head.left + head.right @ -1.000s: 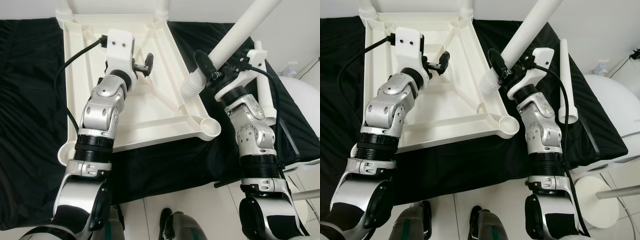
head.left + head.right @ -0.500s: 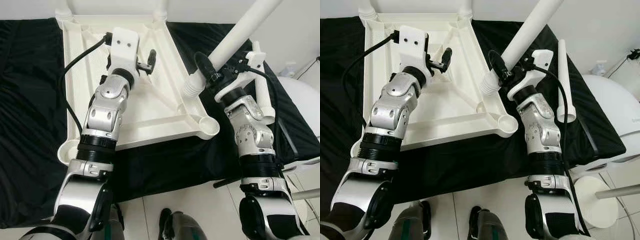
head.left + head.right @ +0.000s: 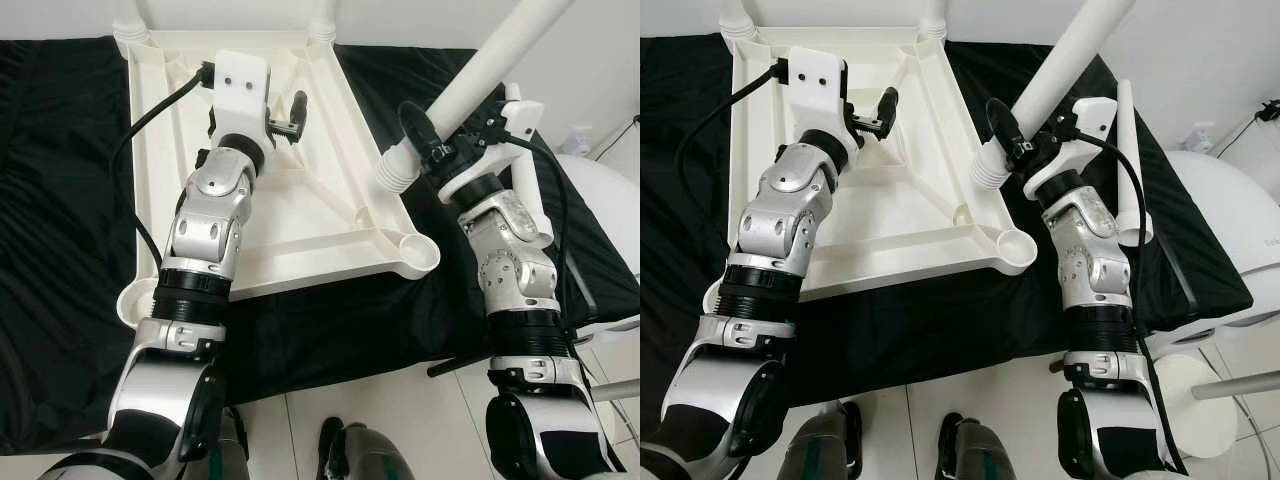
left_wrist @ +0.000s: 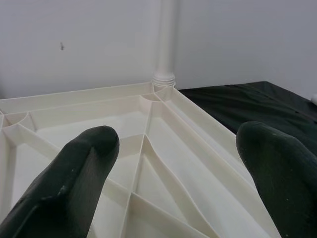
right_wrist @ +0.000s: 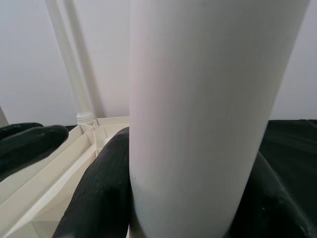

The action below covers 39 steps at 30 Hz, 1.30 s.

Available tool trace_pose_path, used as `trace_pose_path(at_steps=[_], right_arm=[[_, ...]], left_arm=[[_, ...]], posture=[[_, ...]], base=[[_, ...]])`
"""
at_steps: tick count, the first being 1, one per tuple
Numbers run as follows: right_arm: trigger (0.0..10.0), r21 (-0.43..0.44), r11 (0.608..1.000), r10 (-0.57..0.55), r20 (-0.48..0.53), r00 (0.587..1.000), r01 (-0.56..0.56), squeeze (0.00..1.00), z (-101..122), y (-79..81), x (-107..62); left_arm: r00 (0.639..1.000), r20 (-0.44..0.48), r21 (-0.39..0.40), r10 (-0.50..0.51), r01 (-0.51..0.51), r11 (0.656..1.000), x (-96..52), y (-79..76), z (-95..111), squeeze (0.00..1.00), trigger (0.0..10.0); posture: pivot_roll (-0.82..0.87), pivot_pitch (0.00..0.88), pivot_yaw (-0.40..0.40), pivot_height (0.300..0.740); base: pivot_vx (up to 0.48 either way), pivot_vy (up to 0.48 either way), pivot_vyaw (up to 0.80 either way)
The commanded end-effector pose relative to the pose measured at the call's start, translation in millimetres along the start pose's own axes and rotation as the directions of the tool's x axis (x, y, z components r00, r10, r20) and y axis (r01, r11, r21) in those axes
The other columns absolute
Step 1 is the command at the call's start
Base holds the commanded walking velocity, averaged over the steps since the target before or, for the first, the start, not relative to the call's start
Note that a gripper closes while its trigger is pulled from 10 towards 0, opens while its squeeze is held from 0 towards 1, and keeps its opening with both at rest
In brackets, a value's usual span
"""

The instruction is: Building children table

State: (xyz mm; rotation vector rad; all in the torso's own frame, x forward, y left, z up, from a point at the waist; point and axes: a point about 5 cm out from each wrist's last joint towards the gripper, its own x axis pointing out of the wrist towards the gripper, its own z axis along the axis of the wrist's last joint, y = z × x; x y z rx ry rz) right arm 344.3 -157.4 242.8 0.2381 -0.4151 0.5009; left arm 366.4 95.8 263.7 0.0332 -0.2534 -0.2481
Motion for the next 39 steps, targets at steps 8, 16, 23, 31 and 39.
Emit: trace_pose_path(at_steps=[8,16,23,31,39], right_arm=[[10.0,-0.024,1.000,0.008,0.022,1.000,-0.008,0.00,7.3,8.4,-0.1],[10.0,-0.019,1.000,0.004,0.032,0.999,-0.003,0.00,7.7,13.9,-1.7],[10.0,-0.016,1.000,-0.007,0.041,0.999,0.008,0.00,8.4,17.2,-2.4],[10.0,-0.007,1.000,-0.013,0.061,0.998,0.013,0.00,8.7,19.9,1.5],[10.0,0.000,1.000,-0.002,0.055,0.998,0.002,0.00,7.8,20.5,3.7]], left_arm=[[1.000,0.017,-0.022,0.004,-0.004,1.000,-3.6,1.7,5.9,0.00,10.0],[1.000,0.007,-0.025,-0.008,0.008,1.000,-7.3,2.6,3.8,0.00,10.0],[1.000,0.000,-0.022,-0.020,0.020,1.000,-8.7,4.7,4.0,0.00,10.0],[1.000,-0.009,-0.002,-0.027,0.027,1.000,-8.7,5.9,4.2,0.00,10.0],[0.999,-0.014,0.002,-0.031,0.031,1.000,-7.9,2.1,2.4,0.00,10.0]], posture=[[0.05,0.184,-0.056,0.740],[0.05,0.211,-0.022,0.740],[0.05,0.223,-0.005,0.740],[0.06,0.222,-0.005,0.740],[0.05,0.220,-0.054,0.740]], base=[[0.000,0.000,0.00],[0.000,0.000,0.00],[0.000,0.000,0.00],[0.000,0.000,0.00],[0.000,0.000,0.00]])
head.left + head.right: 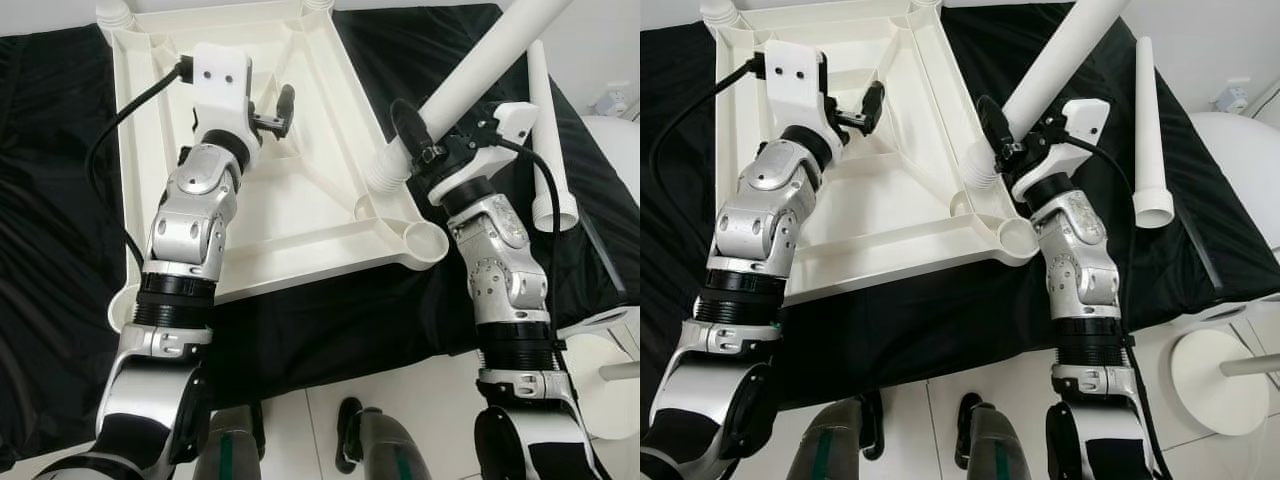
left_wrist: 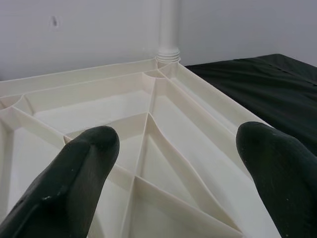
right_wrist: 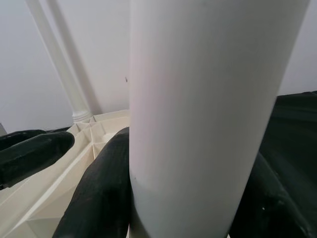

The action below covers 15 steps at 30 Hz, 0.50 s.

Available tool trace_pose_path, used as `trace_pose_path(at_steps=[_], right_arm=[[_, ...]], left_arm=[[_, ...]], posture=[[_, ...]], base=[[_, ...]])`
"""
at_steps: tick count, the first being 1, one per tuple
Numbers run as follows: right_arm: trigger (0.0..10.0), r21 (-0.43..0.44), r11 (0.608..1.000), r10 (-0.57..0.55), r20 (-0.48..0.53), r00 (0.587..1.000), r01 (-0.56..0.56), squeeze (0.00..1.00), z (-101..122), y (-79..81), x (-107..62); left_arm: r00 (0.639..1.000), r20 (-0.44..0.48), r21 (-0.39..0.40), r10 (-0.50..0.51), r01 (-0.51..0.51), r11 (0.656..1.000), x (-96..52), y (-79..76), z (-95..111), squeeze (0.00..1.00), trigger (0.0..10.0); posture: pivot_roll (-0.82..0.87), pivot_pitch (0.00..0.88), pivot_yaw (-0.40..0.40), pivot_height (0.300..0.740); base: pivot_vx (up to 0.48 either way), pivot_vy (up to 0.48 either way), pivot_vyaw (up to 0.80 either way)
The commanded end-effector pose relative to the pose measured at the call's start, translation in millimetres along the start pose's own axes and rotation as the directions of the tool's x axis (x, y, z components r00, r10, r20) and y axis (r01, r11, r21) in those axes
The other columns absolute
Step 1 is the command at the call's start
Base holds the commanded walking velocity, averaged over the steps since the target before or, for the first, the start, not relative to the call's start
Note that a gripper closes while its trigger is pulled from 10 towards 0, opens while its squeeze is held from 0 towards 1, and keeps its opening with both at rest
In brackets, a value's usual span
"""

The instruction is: Building children table

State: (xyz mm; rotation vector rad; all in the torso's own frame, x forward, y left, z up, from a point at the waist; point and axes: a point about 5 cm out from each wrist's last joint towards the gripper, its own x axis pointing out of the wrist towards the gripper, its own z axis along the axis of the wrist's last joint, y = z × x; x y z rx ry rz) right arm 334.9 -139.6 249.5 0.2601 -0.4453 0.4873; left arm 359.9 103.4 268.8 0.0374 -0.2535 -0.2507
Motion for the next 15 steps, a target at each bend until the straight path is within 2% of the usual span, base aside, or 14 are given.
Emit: trace_pose_path(at_steps=[1,6,15], right_arm=[[10.0,-0.010,1.000,0.011,0.020,1.000,-0.011,0.00,4.5,-0.1,1.0],[10.0,-0.033,0.999,0.029,0.002,1.000,-0.029,0.00,8.5,-5.6,1.8],[10.0,-0.048,0.998,0.026,-0.006,1.000,-0.026,0.00,11.7,-10.7,0.5]], left_arm=[[1.000,-0.014,-0.001,-0.028,0.028,1.000,-1.2,-4.2,-4.1,0.00,10.0],[0.999,-0.024,-0.011,-0.025,0.024,1.000,1.4,-9.2,-8.1,0.00,10.0],[0.999,-0.022,-0.029,-0.035,0.035,0.999,3.1,-16.5,-8.2,0.00,10.0]], posture=[[0.05,0.220,-0.054,0.740],[0.03,0.220,-0.092,0.740],[0.02,0.211,-0.116,0.740]], base=[[0.000,0.000,0.00],[0.000,0.000,0.00],[0.000,0.000,0.00]])
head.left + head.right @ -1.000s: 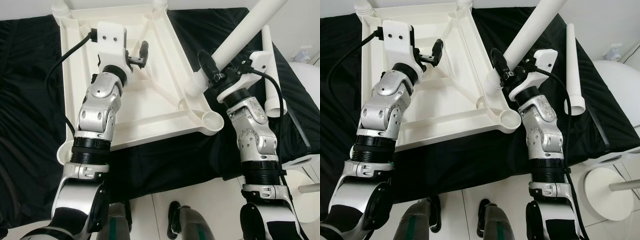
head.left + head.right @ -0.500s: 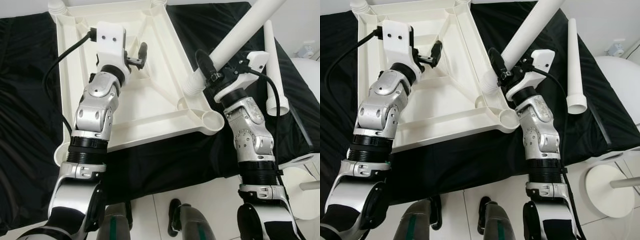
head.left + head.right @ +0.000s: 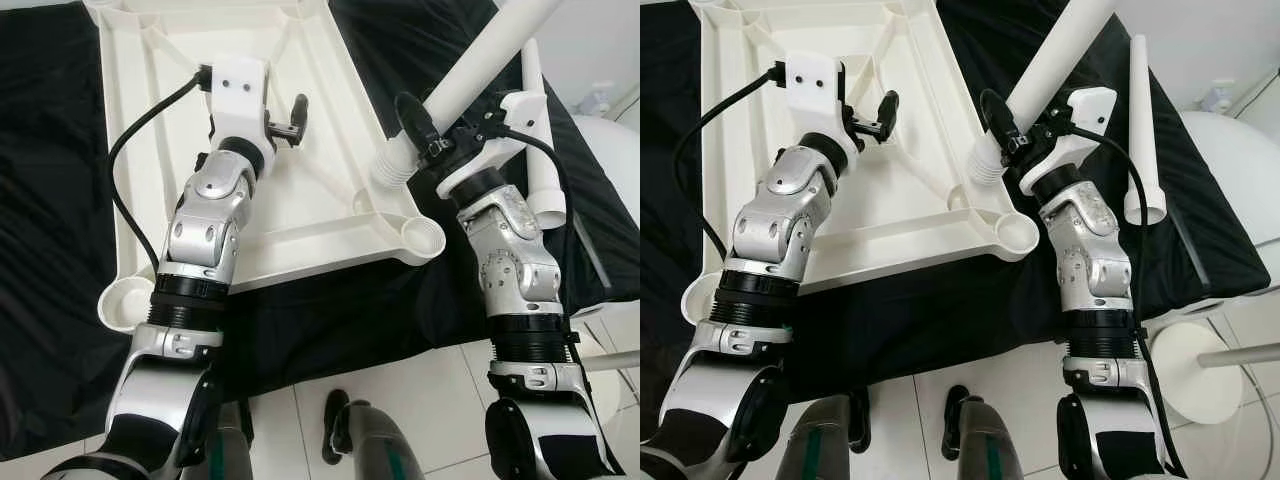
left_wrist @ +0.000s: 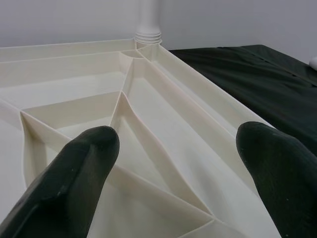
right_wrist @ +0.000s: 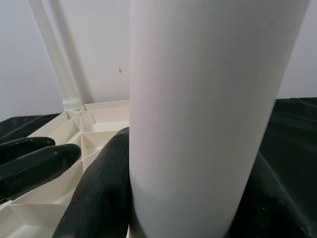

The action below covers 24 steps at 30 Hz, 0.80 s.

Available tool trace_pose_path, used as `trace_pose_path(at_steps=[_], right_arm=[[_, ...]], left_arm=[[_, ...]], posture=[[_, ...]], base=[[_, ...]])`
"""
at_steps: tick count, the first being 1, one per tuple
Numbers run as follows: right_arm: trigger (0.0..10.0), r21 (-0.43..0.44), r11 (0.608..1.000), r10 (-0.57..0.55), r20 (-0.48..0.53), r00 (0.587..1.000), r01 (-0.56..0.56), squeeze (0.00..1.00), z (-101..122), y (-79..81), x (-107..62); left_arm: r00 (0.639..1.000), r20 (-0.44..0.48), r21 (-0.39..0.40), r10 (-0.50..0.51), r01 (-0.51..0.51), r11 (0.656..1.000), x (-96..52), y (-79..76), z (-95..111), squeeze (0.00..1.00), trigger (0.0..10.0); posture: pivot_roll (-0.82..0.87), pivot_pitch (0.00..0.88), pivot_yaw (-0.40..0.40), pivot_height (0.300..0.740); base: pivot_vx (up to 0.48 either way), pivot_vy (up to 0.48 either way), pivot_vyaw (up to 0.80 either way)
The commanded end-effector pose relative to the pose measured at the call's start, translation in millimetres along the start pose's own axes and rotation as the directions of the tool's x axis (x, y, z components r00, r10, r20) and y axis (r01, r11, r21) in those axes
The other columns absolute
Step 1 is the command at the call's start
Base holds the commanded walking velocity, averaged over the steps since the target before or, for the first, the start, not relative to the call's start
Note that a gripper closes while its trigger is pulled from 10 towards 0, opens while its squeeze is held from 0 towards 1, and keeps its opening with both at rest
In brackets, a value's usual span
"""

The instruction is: Building children table

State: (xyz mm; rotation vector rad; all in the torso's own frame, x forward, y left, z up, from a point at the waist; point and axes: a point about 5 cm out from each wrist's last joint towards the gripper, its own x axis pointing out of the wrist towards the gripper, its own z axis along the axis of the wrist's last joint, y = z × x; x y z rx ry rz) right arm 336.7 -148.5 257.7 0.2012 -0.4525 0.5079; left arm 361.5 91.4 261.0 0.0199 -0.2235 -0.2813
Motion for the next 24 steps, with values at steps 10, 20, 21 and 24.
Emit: trace_pose_path(at_steps=[10,20,21,24], right_arm=[[10.0,-0.003,0.999,-0.045,-0.032,0.999,0.044,0.00,-6.8,-4.7,-2.0],[10.0,-0.044,0.995,-0.094,-0.086,0.992,0.090,0.00,-18.2,-8.9,-2.7],[10.0,-0.054,0.994,-0.100,-0.091,0.991,0.095,0.00,-20.6,-9.5,-2.5],[10.0,-0.065,0.993,-0.103,-0.096,0.990,0.097,0.00,-25.0,-9.1,-2.7]], left_arm=[[0.992,-0.049,0.023,-0.115,0.116,0.993,-6.8,-18.8,-12.8,0.00,10.0],[0.933,-0.070,0.114,-0.353,0.359,0.926,-26.3,-46.0,-25.5,0.00,10.0],[0.904,-0.082,0.131,-0.419,0.427,0.895,-32.6,-51.0,-29.6,0.00,10.0],[0.839,-0.101,0.143,-0.534,0.544,0.827,-43.9,-56.4,-35.1,0.00,10.0]], posture=[[0.03,0.179,-0.093,0.740],[0.05,0.151,-0.079,0.740],[0.05,0.138,-0.074,0.740],[0.06,0.125,-0.068,0.740]], base=[[0.000,0.000,0.00],[0.000,0.000,0.00],[0.000,0.000,0.00],[0.000,0.000,0.00]])
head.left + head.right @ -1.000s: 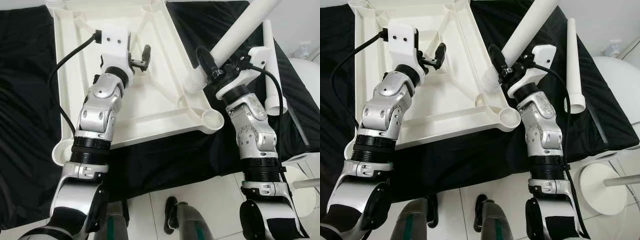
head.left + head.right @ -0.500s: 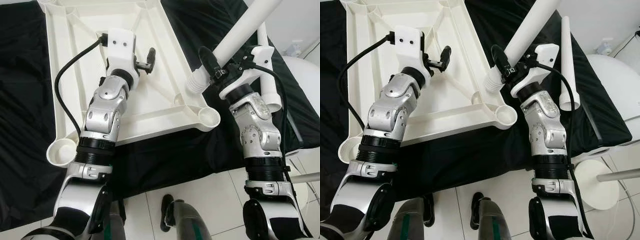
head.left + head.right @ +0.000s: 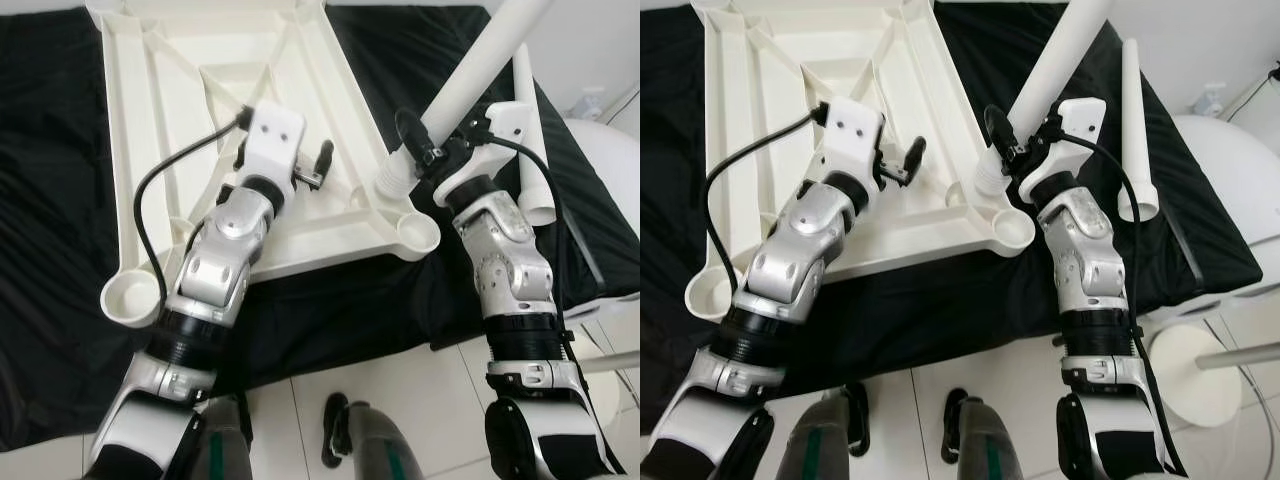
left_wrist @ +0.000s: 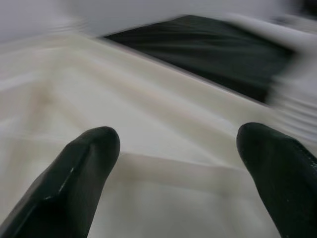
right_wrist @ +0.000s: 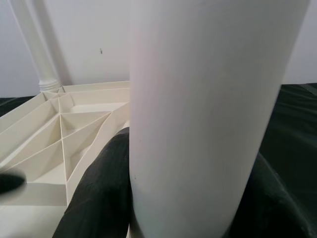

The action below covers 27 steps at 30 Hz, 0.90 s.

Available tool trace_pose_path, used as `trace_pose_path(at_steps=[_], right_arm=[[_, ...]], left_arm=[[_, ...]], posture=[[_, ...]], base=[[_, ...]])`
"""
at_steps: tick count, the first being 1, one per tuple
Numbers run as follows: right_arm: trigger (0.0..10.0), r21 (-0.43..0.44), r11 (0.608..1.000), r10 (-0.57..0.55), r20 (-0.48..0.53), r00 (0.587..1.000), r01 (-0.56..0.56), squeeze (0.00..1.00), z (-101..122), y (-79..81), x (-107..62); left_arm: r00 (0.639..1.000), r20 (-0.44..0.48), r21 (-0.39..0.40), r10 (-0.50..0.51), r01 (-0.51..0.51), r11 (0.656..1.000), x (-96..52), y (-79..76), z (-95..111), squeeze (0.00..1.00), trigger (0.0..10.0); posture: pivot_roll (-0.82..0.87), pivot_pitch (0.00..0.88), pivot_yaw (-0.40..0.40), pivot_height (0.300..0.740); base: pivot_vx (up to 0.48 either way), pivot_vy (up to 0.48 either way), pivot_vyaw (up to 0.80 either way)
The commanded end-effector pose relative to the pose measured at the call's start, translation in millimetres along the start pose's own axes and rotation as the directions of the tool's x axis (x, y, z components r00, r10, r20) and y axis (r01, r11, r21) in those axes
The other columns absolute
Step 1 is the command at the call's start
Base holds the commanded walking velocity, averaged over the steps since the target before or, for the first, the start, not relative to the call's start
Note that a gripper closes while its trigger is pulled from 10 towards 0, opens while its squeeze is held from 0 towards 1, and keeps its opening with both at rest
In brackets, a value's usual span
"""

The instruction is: Building children table

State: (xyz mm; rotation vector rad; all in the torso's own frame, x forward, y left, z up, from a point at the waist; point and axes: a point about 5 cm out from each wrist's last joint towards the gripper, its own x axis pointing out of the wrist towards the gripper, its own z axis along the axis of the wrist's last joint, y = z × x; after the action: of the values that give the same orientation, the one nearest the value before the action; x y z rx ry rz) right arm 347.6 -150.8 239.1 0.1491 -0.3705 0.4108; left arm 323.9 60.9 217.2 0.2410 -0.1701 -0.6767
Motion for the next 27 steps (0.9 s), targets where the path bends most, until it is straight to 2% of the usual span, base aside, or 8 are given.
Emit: trace_pose_path(at_steps=[1,7,10,18,24,27], right_arm=[[10.0,-0.010,1.000,-0.008,-0.015,1.000,0.008,0.00,-6.7,0.4,-0.9],[10.0,-0.015,1.000,-0.018,-0.023,1.000,0.018,0.00,-11.7,0.6,-1.4],[10.0,-0.016,1.000,-0.025,-0.025,0.999,0.024,0.00,-13.7,0.4,-1.8],[10.0,-0.019,0.998,-0.055,-0.002,0.998,0.055,0.00,-18.2,0.2,-4.8],[10.0,-0.016,0.998,-0.056,-0.002,0.998,0.056,0.00,-20.9,1.7,-5.6],[10.0,-0.018,0.998,-0.056,0.000,0.998,0.056,0.00,-22.0,1.8,-4.2]], left_arm=[[0.982,0.020,0.021,-0.187,0.186,0.982,-3.4,-18.4,0.9,0.00,10.0],[0.953,0.010,0.055,-0.304,0.303,0.951,-9.6,-29.3,-2.3,0.00,10.0],[0.950,0.002,0.058,-0.314,0.313,0.948,-9.6,-30.7,-4.2,0.00,10.0],[0.989,-0.004,0.050,-0.145,0.146,0.988,2.9,-10.5,-4.7,0.00,10.0],[0.988,-0.005,0.043,-0.157,0.157,0.987,1.9,-10.7,-5.4,0.00,10.0],[0.982,-0.021,0.050,-0.186,0.187,0.981,1.1,-17.0,-9.1,0.00,10.0]], posture=[[0.06,0.119,-0.065,0.740],[0.06,0.093,-0.056,0.740],[0.06,0.084,-0.050,0.740],[0.05,0.046,-0.040,0.740],[0.06,0.034,-0.040,0.740],[0.06,0.020,-0.036,0.740]], base=[[0.000,0.000,0.00],[0.000,0.000,0.00],[0.000,0.000,0.00],[0.000,0.000,0.00],[0.000,0.000,0.00],[0.000,0.000,0.00]])
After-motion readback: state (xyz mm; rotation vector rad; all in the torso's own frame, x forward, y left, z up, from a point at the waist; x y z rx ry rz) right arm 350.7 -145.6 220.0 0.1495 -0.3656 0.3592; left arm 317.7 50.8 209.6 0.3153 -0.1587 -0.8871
